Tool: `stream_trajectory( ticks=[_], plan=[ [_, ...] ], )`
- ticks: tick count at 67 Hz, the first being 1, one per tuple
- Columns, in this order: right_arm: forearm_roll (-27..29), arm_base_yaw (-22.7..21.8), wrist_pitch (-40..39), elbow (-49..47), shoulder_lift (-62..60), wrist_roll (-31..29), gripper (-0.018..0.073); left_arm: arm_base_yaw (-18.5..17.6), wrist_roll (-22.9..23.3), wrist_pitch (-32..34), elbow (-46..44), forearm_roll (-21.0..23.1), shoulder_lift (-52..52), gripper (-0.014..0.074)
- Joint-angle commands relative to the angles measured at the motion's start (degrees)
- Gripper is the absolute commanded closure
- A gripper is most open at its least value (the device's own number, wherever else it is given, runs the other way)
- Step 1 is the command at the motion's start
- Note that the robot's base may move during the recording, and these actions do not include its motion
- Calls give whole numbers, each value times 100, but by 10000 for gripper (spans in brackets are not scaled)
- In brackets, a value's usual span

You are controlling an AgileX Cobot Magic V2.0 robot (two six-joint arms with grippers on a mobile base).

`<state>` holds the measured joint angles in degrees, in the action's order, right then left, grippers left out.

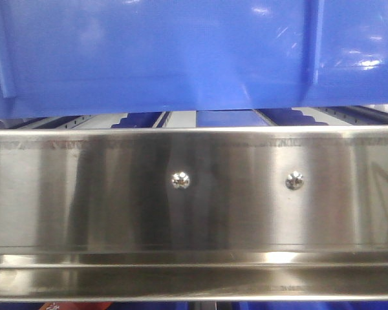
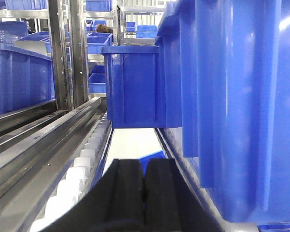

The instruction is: Move blue bin to conveyor side

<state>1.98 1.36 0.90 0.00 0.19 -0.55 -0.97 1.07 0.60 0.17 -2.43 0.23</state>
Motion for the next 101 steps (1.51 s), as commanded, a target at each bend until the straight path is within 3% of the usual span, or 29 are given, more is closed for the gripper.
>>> stream_trajectory(
  ticks=[1,62,83,91,101],
  plan=[
    [-25,1,-140,0,-19,-10,627,-26,-1,71,-17,31,-23,623],
    [-25,1,-144,0,-19,-10,627,-26,-1,186,-17,31,-23,623],
    [-25,1,-535,0,-19,-10,627,-26,-1,214,-17,67,-23,623],
    [-25,1,-268,-426,-19,-10,627,-26,-1,-213,-594,55,-23,623],
    [-25,1,667,-1531,-19,-10,627,-38,-1,-1433,-1881,-91,156,599]
  ],
)
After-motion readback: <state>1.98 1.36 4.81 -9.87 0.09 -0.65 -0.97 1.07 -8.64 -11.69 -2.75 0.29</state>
